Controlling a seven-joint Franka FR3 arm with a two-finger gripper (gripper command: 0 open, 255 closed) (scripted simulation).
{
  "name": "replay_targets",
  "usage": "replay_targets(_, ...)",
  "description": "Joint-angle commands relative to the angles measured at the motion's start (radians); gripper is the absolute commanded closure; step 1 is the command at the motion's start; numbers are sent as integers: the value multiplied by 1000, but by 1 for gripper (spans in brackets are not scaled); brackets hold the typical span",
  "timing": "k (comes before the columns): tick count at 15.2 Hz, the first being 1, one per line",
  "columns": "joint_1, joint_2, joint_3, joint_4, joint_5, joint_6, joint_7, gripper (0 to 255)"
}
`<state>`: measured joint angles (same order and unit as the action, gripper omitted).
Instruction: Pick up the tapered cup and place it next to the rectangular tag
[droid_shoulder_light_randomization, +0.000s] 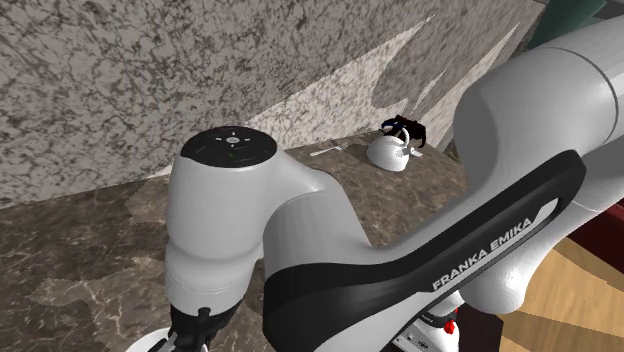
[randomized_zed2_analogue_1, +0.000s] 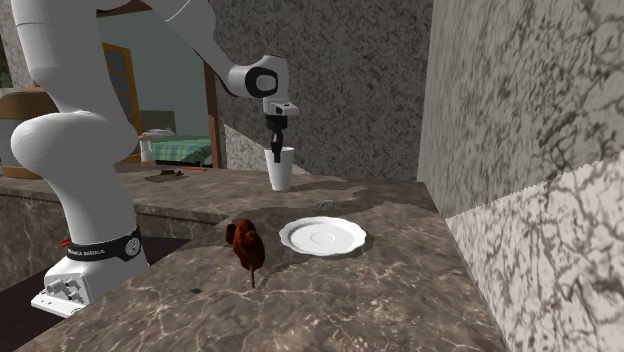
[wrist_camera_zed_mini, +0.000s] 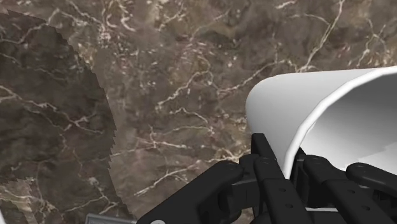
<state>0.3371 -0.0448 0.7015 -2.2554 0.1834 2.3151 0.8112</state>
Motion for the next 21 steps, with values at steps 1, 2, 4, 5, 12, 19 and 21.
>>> replay_targets(1,0,2,0,0,-2,2,1,255)
replay_targets(2,0,2,0,0,-2,2,1,255)
replay_targets(4,0,2,0,0,-2,2,1,255)
replay_targets(5,0,2,0,0,-2,2,1,255)
replay_targets(12,-2,-25,-5,13,16,-33,-12,0)
replay_targets(19,-5,-90,-24,54,53,-132,-41,0)
replay_targets(21,-5,-90,-24,54,53,-132,-41,0)
